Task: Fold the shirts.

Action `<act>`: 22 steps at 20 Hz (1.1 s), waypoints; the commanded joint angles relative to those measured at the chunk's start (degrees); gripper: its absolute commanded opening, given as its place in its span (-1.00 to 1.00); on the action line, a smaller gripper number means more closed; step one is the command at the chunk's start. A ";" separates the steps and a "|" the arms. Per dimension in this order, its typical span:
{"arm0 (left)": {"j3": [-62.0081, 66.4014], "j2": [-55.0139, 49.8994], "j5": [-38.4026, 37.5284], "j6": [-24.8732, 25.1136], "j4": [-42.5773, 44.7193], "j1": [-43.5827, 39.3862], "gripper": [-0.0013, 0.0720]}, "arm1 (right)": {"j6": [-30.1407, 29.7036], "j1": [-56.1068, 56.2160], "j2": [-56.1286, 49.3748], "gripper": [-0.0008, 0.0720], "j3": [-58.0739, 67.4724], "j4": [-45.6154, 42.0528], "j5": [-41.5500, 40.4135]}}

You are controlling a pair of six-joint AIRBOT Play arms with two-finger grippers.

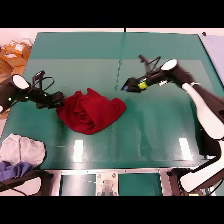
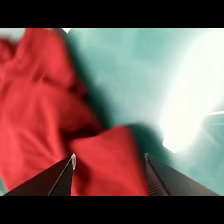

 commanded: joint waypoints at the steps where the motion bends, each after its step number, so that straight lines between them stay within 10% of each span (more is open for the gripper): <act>1: -0.35 0.02 0.13 2.38 -1.09 0.39 -0.89 | -2.78 8.59 -4.00 0.37 -0.46 5.42 -2.80; 4: -0.35 0.02 -0.35 3.04 -0.96 0.39 -0.89 | -2.71 15.28 -9.49 0.34 5.20 5.35 -2.78; 7: -0.35 0.02 -1.07 3.91 -0.50 0.42 -0.89 | -3.02 16.83 -10.75 -0.92 7.54 5.16 -1.18; 14: -0.35 0.04 -9.81 -0.35 15.12 5.53 -0.89 | 12.74 -0.48 -3.54 -0.93 6.75 -25.22 5.51; 22: 10.69 2.56 -19.78 7.34 -6.10 9.25 -0.89 | 11.50 -7.54 22.45 -0.93 6.47 -17.25 6.56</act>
